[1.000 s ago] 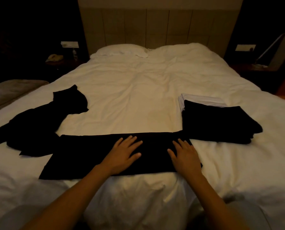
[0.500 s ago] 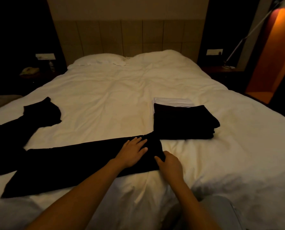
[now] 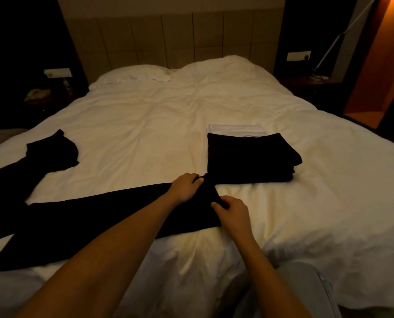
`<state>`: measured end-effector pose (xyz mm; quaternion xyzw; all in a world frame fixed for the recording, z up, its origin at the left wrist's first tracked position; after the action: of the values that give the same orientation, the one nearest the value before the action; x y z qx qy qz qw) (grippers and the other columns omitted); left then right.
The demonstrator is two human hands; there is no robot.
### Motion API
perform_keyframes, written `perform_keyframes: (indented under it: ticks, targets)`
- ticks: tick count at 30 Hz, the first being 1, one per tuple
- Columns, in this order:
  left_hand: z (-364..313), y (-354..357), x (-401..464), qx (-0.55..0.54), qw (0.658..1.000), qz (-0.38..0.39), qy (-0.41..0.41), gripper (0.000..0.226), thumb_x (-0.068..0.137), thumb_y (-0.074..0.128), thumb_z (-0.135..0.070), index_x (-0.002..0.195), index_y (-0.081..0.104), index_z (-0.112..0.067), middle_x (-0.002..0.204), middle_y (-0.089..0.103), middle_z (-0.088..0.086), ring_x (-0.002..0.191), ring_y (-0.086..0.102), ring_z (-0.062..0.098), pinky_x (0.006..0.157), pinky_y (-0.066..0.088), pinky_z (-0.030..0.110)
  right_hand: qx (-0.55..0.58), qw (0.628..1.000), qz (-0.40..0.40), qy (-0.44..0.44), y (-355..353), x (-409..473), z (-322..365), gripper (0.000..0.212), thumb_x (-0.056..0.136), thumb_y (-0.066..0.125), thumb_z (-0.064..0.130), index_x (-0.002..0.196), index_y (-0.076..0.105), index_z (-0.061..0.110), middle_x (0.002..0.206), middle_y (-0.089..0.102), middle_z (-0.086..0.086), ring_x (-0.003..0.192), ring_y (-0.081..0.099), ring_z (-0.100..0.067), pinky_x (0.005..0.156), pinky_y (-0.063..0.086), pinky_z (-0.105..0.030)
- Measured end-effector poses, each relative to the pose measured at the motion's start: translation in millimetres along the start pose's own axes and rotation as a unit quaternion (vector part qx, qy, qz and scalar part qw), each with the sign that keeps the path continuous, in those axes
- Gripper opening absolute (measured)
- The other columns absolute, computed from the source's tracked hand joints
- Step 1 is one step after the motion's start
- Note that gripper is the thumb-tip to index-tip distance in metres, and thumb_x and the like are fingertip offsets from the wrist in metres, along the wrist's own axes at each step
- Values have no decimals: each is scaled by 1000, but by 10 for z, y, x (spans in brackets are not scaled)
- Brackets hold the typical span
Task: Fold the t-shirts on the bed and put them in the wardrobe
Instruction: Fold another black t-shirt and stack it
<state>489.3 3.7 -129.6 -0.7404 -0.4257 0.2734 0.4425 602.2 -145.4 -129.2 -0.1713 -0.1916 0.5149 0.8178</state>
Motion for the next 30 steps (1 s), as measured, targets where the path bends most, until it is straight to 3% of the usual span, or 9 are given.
perform_keyframes:
  ticks: [3,5,8,13,17,20,24,27,30]
  targets:
    - [-95,6,118,-24,1000,0,1,44,104,40,-40,115,66,-7,113,66,12,104,61,29,86,47,38,-20,1000,9,7,49,19,-34,22,94,61,20,72,60,18,65,56,1,59,49,-13,55,33,-21]
    - [-129,4,175,-49,999,-6,0,44,102,45,-41,106,68,-4,103,68,11,95,63,27,79,46,36,-32,999,-16,17,2,21,-74,17,96,58,23,107,69,14,91,67,-6,80,60,-18,70,42,-26]
    - [-149,-2,204,-87,996,-6,11,38,100,51,-41,93,66,-6,85,64,4,82,60,21,65,42,27,-148,989,-14,22,37,58,-110,47,99,52,37,137,52,11,120,63,-9,112,57,-26,88,46,-34]
    - [-71,-80,181,-198,980,-23,27,33,95,61,-35,89,69,-4,84,69,12,80,66,25,69,46,27,-100,991,82,29,266,172,-93,31,97,55,36,109,63,9,100,68,-10,91,64,-27,74,48,-35]
    - [-162,-245,83,-245,966,-61,61,27,93,66,-27,84,71,-2,79,68,14,67,60,9,65,45,23,11,996,83,37,210,167,-117,30,90,65,28,86,67,-2,80,68,-18,76,66,-31,69,51,-45]
    - [-316,-314,54,-240,965,-67,84,27,91,68,-27,84,71,-1,80,68,15,66,59,7,62,44,18,31,996,76,31,104,92,-114,28,90,66,24,78,67,-1,72,67,-16,68,65,-29,64,49,-42]
    - [-529,-272,66,-233,964,-60,110,21,90,70,-26,90,73,-4,81,69,4,71,60,2,66,44,15,-37,998,57,17,-137,11,-178,51,92,64,25,49,38,15,43,33,0,42,33,-12,48,25,-26]
    - [-631,-164,54,-216,966,-42,136,18,91,69,-24,91,74,-7,82,68,-6,72,60,-5,67,42,9,-47,997,60,29,-221,-38,-288,49,89,68,27,50,43,14,45,33,-1,43,31,-13,49,25,-25]
    - [-674,-35,52,-169,976,-17,137,24,95,62,-29,95,77,-10,82,69,-9,70,59,-6,65,41,12,-22,998,55,36,-225,-55,-289,6,87,71,20,82,73,17,64,62,2,65,61,-13,65,46,-23]
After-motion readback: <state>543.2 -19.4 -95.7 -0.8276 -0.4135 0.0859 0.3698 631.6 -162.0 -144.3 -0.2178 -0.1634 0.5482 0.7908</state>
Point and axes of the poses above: each hand's wrist, its own x-axis towards the middle knuckle, its own y-axis out of the palm, z = x × y, the point moved 9 cm from there along x, towards the middle knuckle
